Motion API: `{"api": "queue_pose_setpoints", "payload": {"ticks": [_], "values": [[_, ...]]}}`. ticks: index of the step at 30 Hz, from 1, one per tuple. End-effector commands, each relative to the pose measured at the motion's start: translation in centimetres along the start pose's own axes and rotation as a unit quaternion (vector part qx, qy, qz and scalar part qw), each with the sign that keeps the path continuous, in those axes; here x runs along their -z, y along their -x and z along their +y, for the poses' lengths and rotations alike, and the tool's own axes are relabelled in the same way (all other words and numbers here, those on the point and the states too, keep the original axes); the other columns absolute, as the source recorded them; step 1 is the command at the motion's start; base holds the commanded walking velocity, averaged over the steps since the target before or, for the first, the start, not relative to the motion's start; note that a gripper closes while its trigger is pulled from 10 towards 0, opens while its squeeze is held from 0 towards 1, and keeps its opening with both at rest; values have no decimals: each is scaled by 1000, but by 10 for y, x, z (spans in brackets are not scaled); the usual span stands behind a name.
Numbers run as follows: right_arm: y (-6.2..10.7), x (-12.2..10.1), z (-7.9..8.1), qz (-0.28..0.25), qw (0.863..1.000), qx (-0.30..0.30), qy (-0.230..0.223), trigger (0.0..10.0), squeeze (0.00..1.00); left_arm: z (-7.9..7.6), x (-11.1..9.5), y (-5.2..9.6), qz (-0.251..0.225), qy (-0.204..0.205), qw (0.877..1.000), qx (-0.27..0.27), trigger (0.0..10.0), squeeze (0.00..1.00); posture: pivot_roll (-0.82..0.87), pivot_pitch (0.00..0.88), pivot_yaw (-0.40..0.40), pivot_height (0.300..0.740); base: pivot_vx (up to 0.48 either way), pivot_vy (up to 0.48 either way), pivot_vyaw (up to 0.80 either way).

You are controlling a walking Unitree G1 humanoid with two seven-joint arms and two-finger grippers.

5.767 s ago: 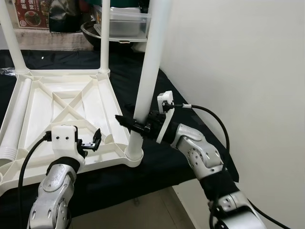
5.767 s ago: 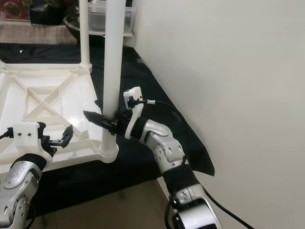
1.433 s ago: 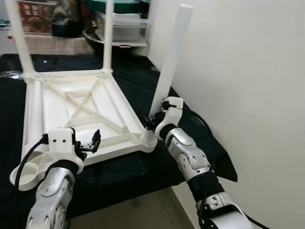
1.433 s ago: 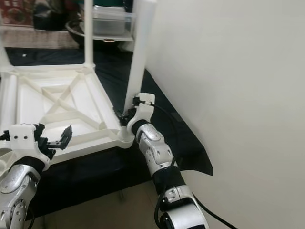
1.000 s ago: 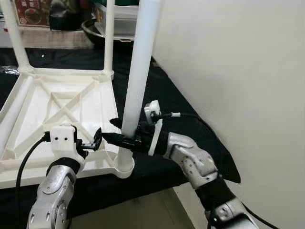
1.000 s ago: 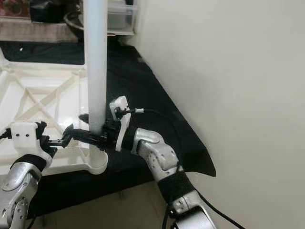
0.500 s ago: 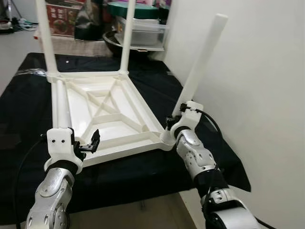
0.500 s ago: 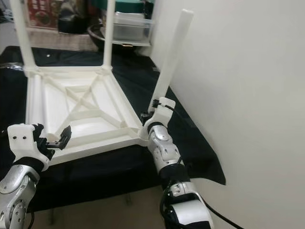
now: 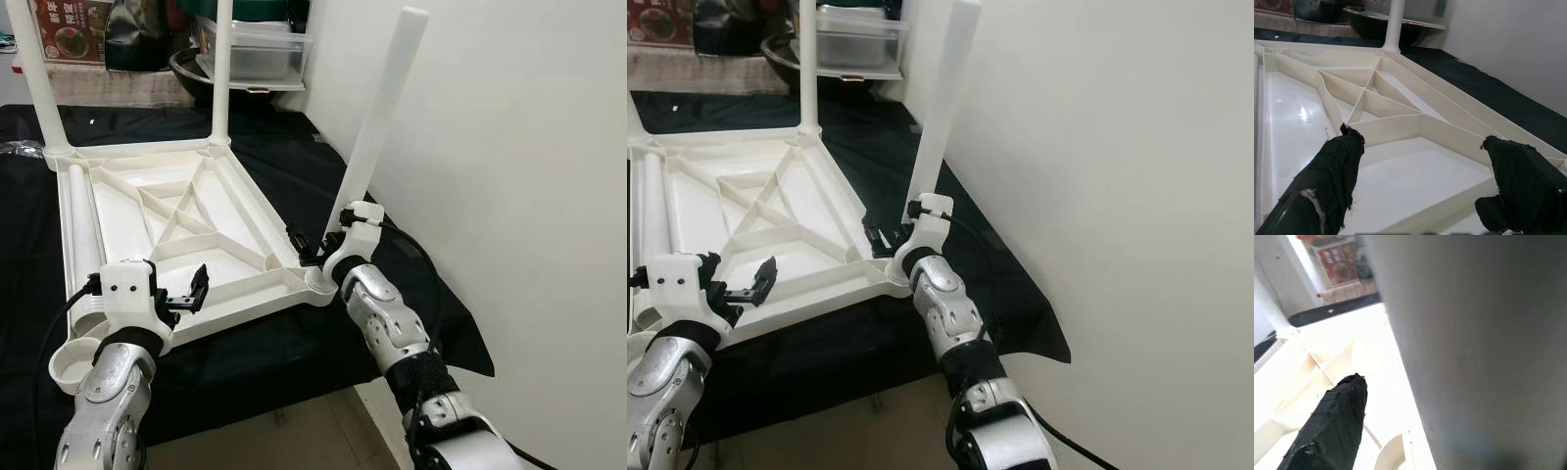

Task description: Building children table

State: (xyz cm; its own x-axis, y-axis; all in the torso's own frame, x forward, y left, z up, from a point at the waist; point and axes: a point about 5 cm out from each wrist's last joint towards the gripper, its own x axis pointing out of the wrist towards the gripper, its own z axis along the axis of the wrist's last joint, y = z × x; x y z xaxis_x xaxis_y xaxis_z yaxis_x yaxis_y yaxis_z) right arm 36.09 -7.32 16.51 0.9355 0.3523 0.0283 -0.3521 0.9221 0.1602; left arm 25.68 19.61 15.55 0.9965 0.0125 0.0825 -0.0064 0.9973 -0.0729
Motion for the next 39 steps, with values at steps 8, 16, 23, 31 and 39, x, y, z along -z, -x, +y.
{"api": "queue_pose_setpoints", "payload": {"ticks": [8,16,23,31,39], "values": [[42,-1,-25,44,997,-22,54,10000,1000,-4,-3,8,-2,-28,1000,-5,10000,0,124,0,-179,740,0,0,0],[69,-1,-27,83,991,-73,72,10000,0,-5,-10,16,-17,-44,999,-16,10000,0,105,0,-177,740,0,0,0],[78,0,-25,75,987,-104,95,10000,0,-2,-23,28,-45,-72,995,-51,10000,0,104,0,-173,740,0,0,0],[80,-1,-15,75,985,-138,75,10000,0,-2,-14,36,-19,-96,993,-61,10000,0,133,0,-172,740,0,0,0],[68,-3,2,52,978,-163,117,10000,0,-4,-18,34,-28,-110,992,-58,10000,0,154,0,-174,740,0,0,400]]}}
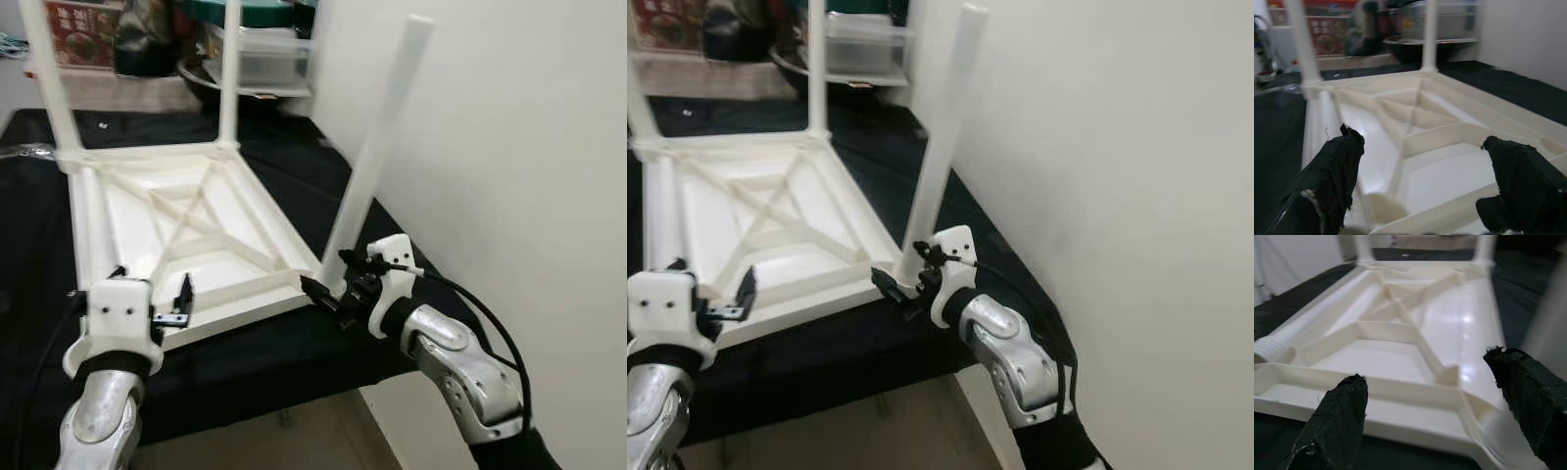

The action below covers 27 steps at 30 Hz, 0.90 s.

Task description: Building children table

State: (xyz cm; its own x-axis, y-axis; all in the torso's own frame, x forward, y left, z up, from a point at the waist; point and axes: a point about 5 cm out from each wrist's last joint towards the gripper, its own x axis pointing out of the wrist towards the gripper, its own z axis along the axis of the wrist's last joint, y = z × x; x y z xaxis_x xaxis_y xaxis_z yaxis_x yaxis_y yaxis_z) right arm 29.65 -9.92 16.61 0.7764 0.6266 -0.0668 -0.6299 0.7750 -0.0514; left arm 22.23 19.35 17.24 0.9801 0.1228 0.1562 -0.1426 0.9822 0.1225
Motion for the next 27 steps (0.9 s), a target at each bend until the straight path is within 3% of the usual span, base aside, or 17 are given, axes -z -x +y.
{"api": "queue_pose_setpoints", "payload": {"ticks": [1,4,10,17,22,24,27], "values": [[-4,-1,4,-6,1000,-10,14,10000,0,0,1,2,8,-4,1000,-1,10000,0,159,0,-175,740,0,0,800],[-5,-1,7,-9,1000,-19,8,10000,0,1,0,3,9,7,1000,-1,10000,0,166,0,-179,740,0,0,800],[-6,-2,10,-15,999,-33,1,10000,0,1,0,2,13,2,1000,2,10000,0,165,0,-180,740,0,460,800],[-12,-3,-8,-23,999,37,-29,10000,0,-2,1,1,12,11,1000,7,10000,0,169,0,-177,740,0,480,0],[-16,1,-18,-16,996,82,-8,10000,0,1,-1,2,4,-1,1000,3,10000,0,173,0,-177,740,0,480,0],[-17,2,-18,-15,996,84,-7,10000,0,4,-3,1,-3,-24,1000,-6,10000,0,173,0,-176,740,0,0,0],[-19,1,-17,-16,997,75,9,10000,0,3,-2,0,-4,-18,1000,-3,10000,0,169,0,-172,740,0,0,0]]}}
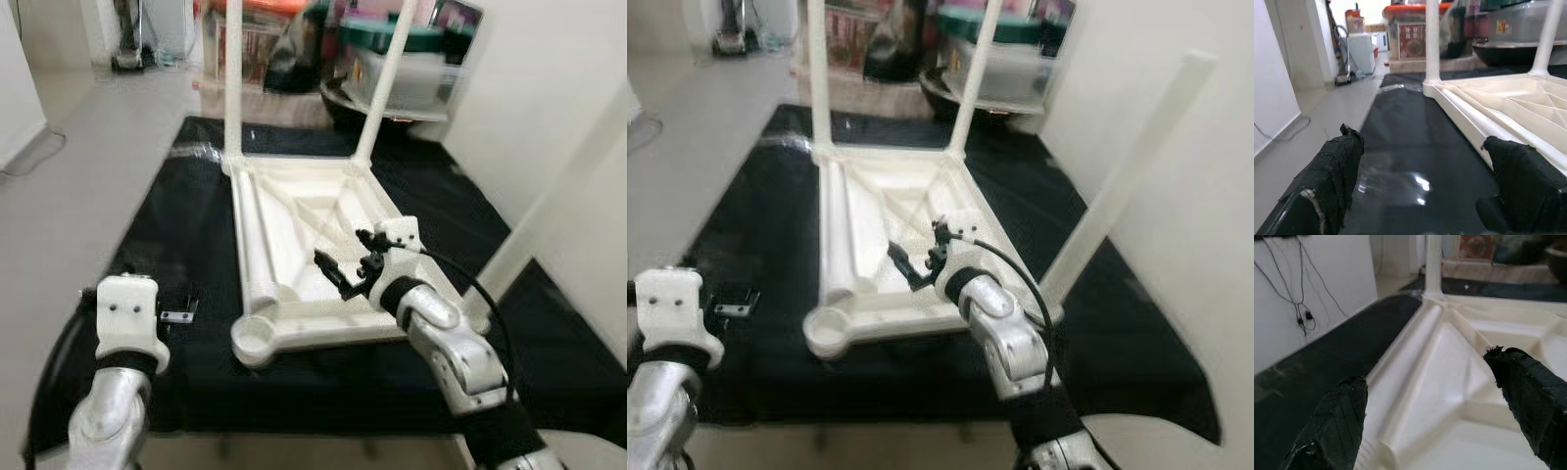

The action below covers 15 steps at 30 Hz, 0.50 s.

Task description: Building children table

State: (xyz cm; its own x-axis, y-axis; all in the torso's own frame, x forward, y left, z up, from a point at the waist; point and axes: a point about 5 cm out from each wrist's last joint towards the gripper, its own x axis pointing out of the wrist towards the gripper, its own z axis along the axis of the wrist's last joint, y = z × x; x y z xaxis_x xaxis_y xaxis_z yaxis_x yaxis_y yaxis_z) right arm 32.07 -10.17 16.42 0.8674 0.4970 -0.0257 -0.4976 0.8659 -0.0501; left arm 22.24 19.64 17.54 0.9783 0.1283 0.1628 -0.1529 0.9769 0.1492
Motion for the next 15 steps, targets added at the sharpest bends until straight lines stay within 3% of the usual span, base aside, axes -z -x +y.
{"api": "queue_pose_setpoints", "payload": {"ticks": [1,3,5,10,15], "values": [[-1,-1,1,-1,1000,-5,13,10000,0,0,0,1,-2,-4,1000,0,10000,0,169,0,-172,740,0,0,0],[-2,-1,1,-3,1000,-7,17,10000,0,0,0,1,-2,-1,1000,0,10000,0,169,0,-172,740,0,0,0],[-4,-2,1,-6,998,-11,54,10000,0,-1,2,2,0,-6,1000,0,10000,0,169,0,-171,740,0,0,0],[-6,0,1,-4,999,-13,52,10000,0,0,4,3,5,-10,1000,-2,10000,0,170,0,-172,740,0,0,0],[-5,12,7,27,992,-75,102,10000,0,4,7,4,12,-22,1000,-8,10000,0,183,0,-175,740,0,0,0]]}}
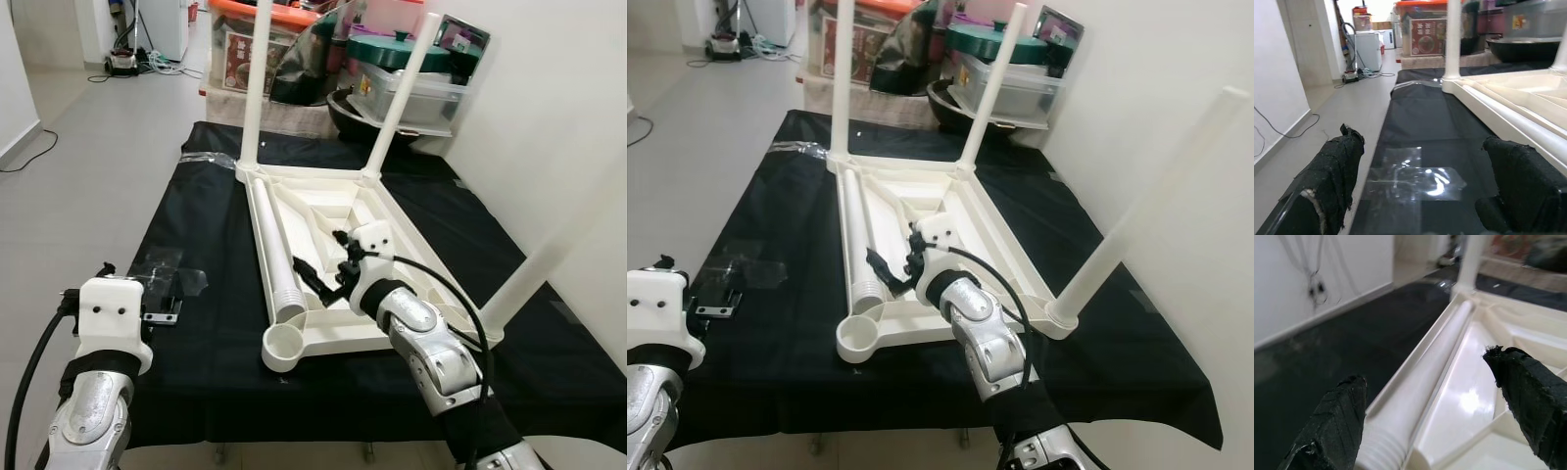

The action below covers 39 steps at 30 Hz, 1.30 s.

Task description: Building children table

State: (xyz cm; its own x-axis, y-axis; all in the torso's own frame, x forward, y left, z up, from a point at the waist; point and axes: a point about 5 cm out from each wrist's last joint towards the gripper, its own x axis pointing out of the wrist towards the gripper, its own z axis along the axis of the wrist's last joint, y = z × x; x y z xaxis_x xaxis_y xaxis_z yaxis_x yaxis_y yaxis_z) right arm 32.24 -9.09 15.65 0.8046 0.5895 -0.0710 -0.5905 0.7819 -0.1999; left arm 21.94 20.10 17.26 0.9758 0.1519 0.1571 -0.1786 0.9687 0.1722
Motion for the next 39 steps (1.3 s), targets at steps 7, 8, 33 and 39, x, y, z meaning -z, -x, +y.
{"api": "queue_pose_setpoints", "payload": {"ticks": [7,8,33,39], "values": [[4,13,2,33,994,-72,81,10000,0,-1,8,3,14,-19,1000,2,10000,0,181,0,-178,740,0,0,0],[3,14,1,34,993,-71,87,10000,0,-2,9,3,14,-22,1000,4,10000,0,167,0,-166,740,0,0,0],[14,-2,6,-7,988,-74,132,10000,0,-49,5,-27,-10,-7,992,126,10000,0,11,0,27,740,0,0,0],[8,-5,7,-10,991,-64,115,10000,0,-42,10,-22,3,-11,995,104,10000,0,76,0,-54,740,0,275,490]]}}
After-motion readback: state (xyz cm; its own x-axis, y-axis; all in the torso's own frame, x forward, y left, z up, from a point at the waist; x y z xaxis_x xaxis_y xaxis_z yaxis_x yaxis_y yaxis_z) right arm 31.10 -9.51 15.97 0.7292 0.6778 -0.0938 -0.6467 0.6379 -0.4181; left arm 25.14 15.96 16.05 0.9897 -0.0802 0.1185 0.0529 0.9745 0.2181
